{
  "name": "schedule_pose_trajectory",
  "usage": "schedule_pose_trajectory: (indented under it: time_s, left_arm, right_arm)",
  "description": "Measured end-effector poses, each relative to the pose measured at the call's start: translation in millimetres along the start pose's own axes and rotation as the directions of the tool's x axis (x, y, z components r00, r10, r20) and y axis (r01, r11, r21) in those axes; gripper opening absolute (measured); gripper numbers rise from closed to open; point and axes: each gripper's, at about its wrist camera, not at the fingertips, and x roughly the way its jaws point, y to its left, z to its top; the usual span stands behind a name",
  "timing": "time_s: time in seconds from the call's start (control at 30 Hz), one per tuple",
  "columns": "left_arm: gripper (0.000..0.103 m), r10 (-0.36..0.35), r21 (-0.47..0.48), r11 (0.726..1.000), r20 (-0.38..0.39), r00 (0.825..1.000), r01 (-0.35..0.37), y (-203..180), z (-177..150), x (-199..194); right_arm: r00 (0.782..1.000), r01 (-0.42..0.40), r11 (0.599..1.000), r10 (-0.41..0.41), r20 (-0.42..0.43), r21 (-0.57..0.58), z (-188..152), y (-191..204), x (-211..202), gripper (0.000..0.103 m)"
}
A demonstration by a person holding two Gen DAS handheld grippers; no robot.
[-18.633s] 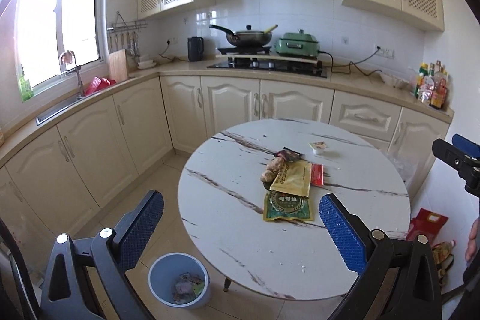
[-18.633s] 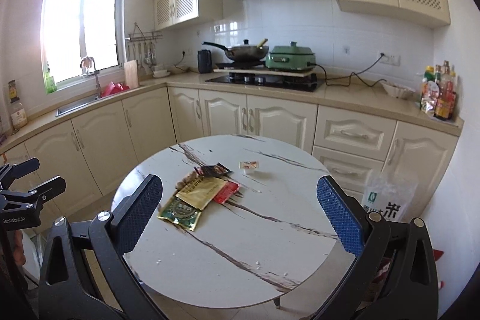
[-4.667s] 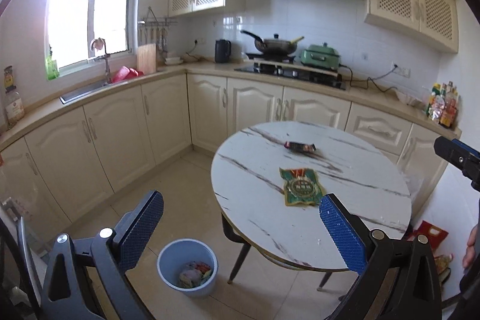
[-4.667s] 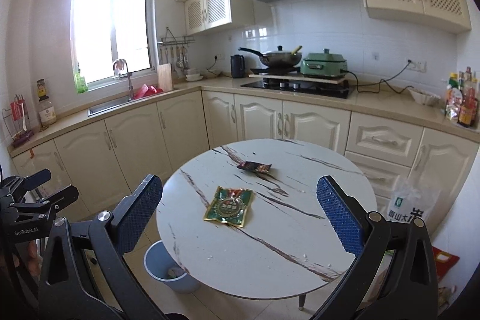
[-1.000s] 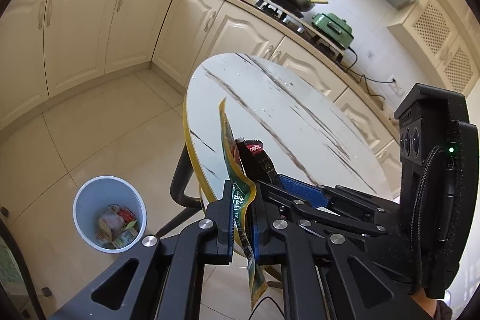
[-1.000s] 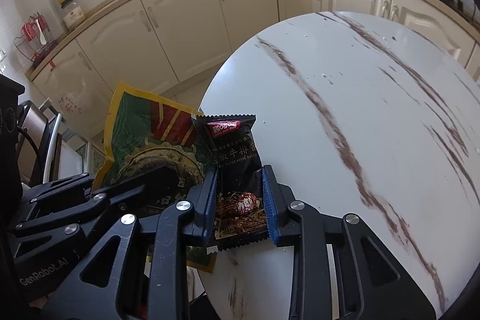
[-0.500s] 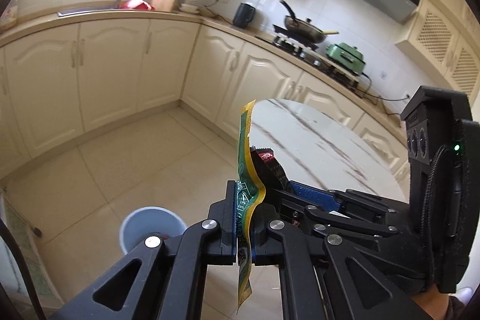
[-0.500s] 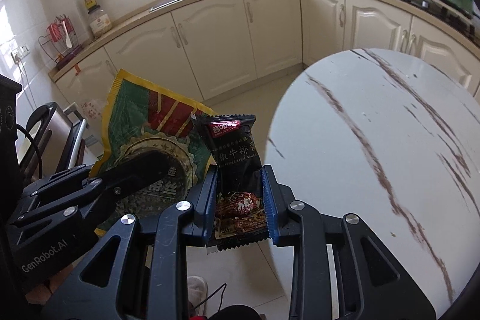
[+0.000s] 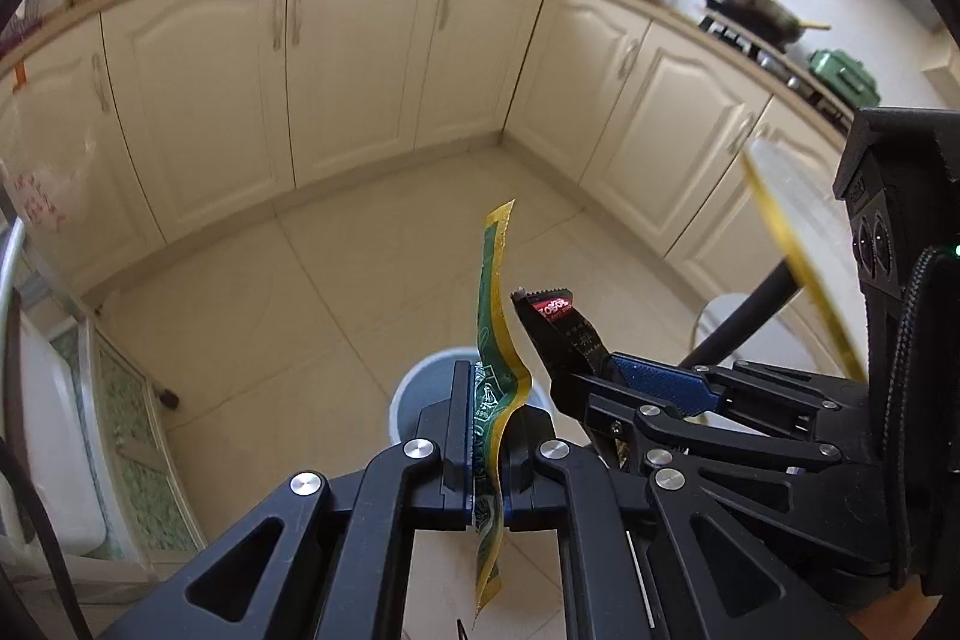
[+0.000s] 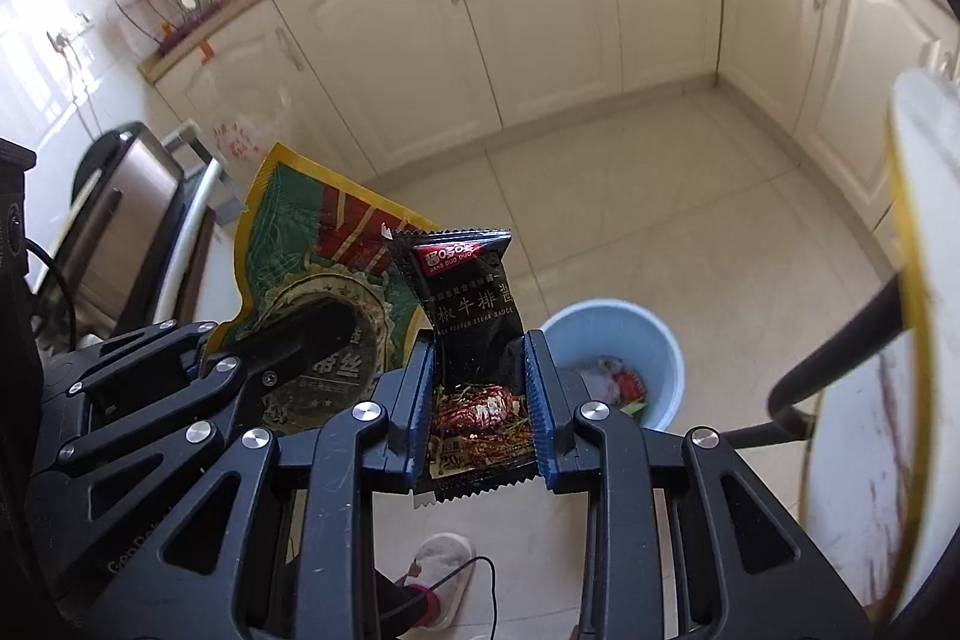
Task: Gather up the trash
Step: 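Carry the seaweed packet and dark wrapper over the wastebasket with both tools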
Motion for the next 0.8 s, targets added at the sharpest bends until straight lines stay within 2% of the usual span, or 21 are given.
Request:
schedule_pose_trajectory:
  time_s: [0.13, 0.3, 0.4, 0.57, 0.8]
  left_arm:
    - [0.002, -0.018, 0.007, 1.0, -0.102, 0.995, 0.019, -6.3, -1.7, 53.1]
    - [0.002, -0.052, -0.007, 0.999, -0.226, 0.973, 0.052, -22.8, -2.2, 128.3]
    - [0.002, -0.069, -0.026, 0.998, -0.271, 0.96, 0.064, -28.4, 2.1, 165.8]
    - [0.002, -0.073, -0.038, 0.997, -0.299, 0.952, 0.065, -36.0, 8.8, 203.1]
    - [0.003, -0.075, -0.038, 0.997, -0.31, 0.948, 0.067, -29.2, 13.3, 224.0]
  right_arm:
    - [0.997, 0.017, 0.997, -0.011, -0.081, 0.072, -4.6, -33.3, 54.6, 0.027]
    - [0.988, 0.058, 0.984, -0.032, -0.152, 0.168, -15.2, -82.0, 109.1, 0.027]
    - [0.983, 0.092, 0.976, -0.056, -0.178, 0.199, -18.9, -102.9, 132.9, 0.028]
    - [0.981, 0.112, 0.966, -0.069, -0.183, 0.235, -22.3, -129.8, 152.5, 0.029]
    - [0.983, 0.105, 0.965, -0.065, -0.17, 0.24, -24.0, -141.1, 162.0, 0.032]
